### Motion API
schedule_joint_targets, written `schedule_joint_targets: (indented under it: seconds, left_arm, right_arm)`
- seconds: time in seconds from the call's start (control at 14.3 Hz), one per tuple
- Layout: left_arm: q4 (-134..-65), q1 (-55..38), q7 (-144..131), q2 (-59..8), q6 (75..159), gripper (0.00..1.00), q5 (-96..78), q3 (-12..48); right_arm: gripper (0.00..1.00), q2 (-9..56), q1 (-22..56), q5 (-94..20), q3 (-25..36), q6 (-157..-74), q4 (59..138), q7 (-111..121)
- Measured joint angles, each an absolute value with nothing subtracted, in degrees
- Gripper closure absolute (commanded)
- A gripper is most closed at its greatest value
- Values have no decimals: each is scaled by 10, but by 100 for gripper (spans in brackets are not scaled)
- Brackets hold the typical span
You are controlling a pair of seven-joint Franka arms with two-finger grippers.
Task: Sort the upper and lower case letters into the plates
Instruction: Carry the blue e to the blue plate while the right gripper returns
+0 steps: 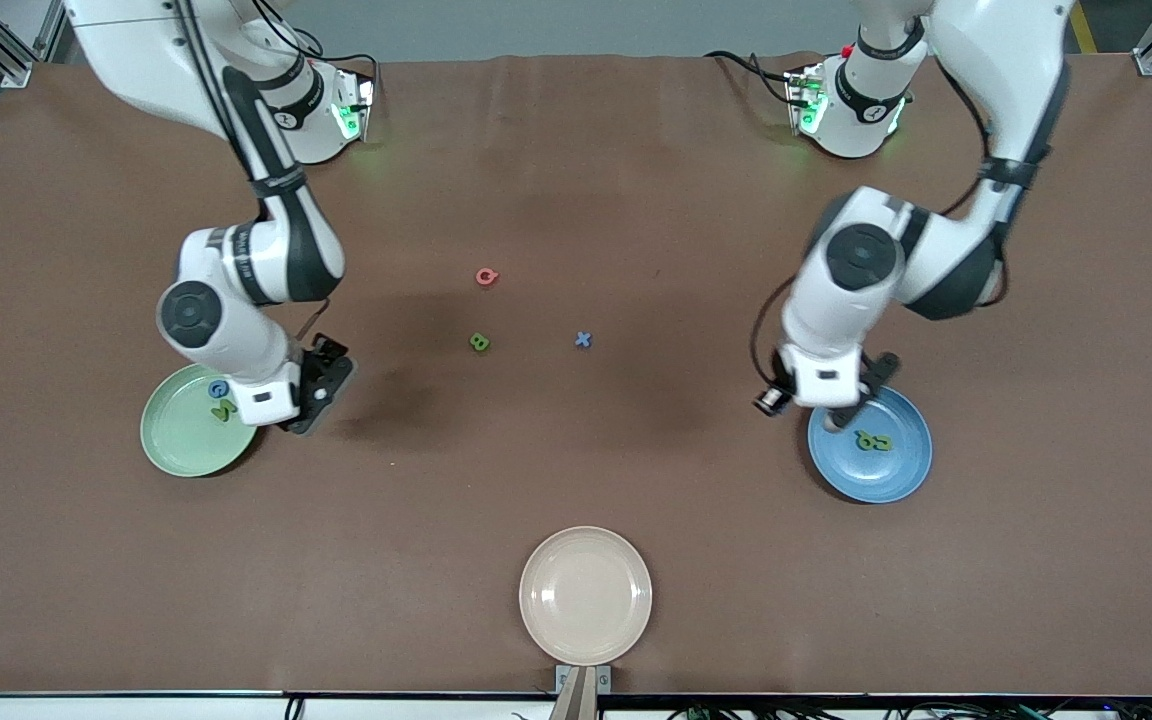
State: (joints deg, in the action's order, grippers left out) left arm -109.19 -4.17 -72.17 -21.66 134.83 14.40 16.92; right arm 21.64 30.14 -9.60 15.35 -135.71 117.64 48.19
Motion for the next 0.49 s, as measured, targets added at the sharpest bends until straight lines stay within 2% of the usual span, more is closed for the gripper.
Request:
schedule_joint_targets:
  seconds: [0.49]
  left_arm:
    - [-1063, 82, -514, -288, 1350, 95, 144, 169]
  right_arm:
    - [0, 218, 448, -101, 151, -1364, 1186, 292]
